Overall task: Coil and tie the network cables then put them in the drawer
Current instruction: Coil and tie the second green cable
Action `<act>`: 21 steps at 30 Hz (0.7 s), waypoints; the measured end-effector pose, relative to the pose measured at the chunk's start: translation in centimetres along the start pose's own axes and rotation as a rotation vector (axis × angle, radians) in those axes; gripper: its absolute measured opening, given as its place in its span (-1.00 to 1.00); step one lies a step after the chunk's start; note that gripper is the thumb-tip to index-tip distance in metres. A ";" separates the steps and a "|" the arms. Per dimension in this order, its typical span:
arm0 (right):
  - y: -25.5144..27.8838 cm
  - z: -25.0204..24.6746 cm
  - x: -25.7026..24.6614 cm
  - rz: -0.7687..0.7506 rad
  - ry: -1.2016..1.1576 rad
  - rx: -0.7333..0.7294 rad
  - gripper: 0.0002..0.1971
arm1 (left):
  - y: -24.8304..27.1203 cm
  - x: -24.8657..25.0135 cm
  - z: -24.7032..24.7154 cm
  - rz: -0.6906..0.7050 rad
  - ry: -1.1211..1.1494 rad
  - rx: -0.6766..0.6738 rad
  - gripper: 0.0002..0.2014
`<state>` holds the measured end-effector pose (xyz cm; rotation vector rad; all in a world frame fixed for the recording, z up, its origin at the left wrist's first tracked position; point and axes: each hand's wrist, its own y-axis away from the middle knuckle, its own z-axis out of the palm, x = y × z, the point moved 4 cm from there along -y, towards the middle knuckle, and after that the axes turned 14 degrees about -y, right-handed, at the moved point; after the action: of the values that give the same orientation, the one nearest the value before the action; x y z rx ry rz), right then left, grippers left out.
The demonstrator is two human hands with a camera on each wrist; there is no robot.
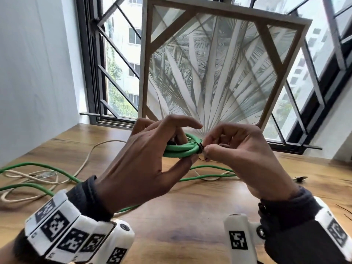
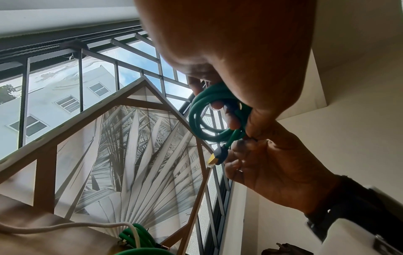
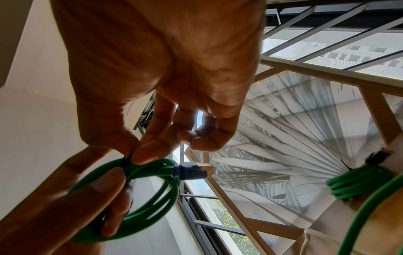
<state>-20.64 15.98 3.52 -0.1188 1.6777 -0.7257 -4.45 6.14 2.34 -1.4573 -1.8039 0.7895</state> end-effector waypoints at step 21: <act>0.1 -0.1 0.2 -0.056 0.018 0.068 -0.94 | 0.0 -0.9 0.1 -0.130 0.163 0.063 -0.68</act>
<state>-20.71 16.03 3.32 -0.1121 1.6705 -0.8276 -4.37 5.31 2.13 -1.3108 -1.7155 0.6374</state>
